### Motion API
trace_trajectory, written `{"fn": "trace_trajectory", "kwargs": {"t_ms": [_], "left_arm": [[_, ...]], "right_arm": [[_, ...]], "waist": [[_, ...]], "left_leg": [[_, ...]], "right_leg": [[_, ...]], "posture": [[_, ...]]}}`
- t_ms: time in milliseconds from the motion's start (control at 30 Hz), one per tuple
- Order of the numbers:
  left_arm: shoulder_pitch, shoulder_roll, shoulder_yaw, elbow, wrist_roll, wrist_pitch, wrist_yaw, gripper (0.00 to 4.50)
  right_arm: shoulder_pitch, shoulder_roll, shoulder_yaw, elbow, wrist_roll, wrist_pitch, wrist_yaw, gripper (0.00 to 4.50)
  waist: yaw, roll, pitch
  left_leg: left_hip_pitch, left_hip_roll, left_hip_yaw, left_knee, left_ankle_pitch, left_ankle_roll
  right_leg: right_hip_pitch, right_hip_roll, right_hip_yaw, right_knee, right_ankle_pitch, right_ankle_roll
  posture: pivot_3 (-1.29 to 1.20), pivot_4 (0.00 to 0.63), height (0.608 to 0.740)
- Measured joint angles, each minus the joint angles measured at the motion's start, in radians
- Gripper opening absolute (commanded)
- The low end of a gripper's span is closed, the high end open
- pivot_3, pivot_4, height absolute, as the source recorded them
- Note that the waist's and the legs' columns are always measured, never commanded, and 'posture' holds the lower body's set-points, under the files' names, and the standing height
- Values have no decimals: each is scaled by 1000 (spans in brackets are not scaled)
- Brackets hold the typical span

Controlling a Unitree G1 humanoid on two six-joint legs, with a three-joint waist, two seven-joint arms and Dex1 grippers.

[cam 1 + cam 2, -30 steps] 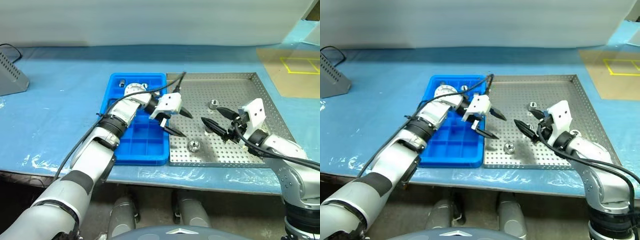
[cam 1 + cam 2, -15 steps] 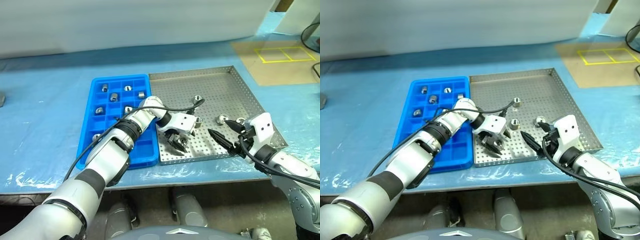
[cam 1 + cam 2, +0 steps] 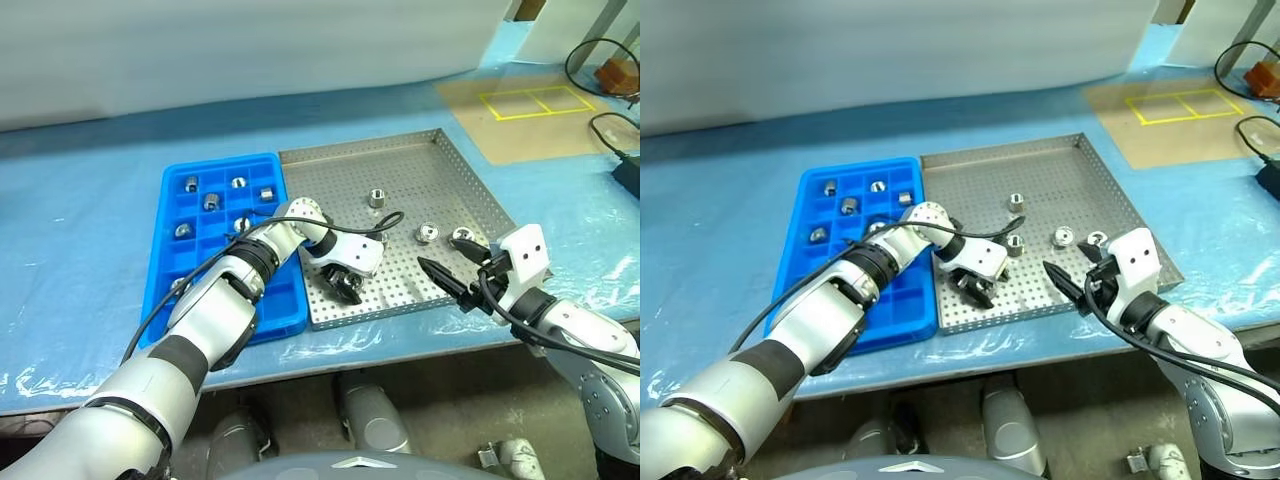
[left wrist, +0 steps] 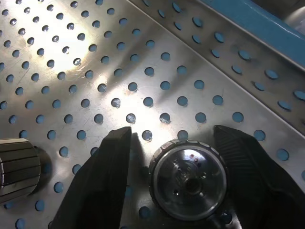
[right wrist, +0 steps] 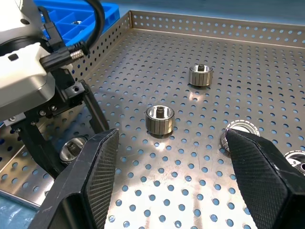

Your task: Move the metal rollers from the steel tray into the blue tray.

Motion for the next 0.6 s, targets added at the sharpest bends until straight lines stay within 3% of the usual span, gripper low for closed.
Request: {"fn": "trace_trajectory", "kwargs": {"t_ms": [67, 200, 600], "left_arm": [[0, 1, 0, 5, 8, 7, 22, 2265], [0, 14, 2, 5, 17, 7, 46, 1716], [17, 46, 55, -20, -13, 74, 70, 1716]], "right_arm": [[-4, -3, 1, 10, 0, -1, 1, 3629], [-21, -4, 11, 32, -1, -8, 6, 3629], [-82, -17, 66, 87, -2, -27, 38, 3629]], "waist": [[-3, 0, 0], [-18, -1, 1], [-66, -1, 1]], "left_leg": [[1, -2, 0, 3, -1, 2], [-1, -6, -2, 14, -5, 8], [-13, -33, -6, 17, -14, 23]], "right_leg": [[3, -2, 0, -3, 0, 0], [3, -8, -1, -3, -1, 1], [-7, -34, -2, -4, -4, 7]], "posture": [[-756, 150, 740], [-745, 150, 740], [-654, 150, 740]]}}
